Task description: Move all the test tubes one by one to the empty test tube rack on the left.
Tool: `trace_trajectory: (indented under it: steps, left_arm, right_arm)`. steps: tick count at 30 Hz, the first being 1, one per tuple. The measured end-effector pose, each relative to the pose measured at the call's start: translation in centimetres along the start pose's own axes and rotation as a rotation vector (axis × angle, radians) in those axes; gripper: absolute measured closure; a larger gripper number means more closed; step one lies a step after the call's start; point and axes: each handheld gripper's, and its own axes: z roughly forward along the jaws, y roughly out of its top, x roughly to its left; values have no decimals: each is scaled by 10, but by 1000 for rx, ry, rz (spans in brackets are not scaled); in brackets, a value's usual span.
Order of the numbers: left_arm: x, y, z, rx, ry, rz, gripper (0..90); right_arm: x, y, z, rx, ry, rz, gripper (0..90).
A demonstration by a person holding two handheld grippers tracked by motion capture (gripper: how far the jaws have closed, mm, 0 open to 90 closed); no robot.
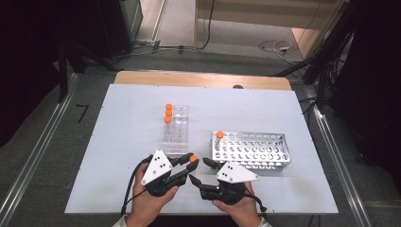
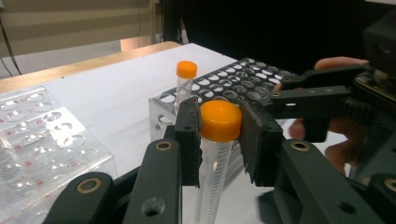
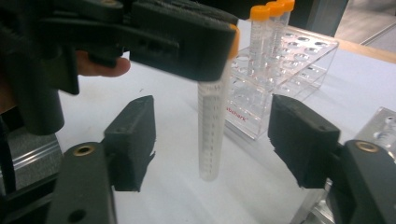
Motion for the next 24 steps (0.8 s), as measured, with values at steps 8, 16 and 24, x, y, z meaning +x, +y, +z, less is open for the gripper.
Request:
trace_trajectory:
  steps: [8, 16, 24]
  left_arm:
    - [14, 11, -7, -21, 20, -41, 704]
    - [29, 18, -8, -30, 40, -69, 704]
    - [43, 27, -8, -43, 70, -88, 705]
  right_arm:
    - [-9, -2, -16, -27, -24, 23, 268]
    - [-17, -5, -24, -26, -42, 40, 270]
    - [-25, -8, -32, -26, -64, 56, 270]
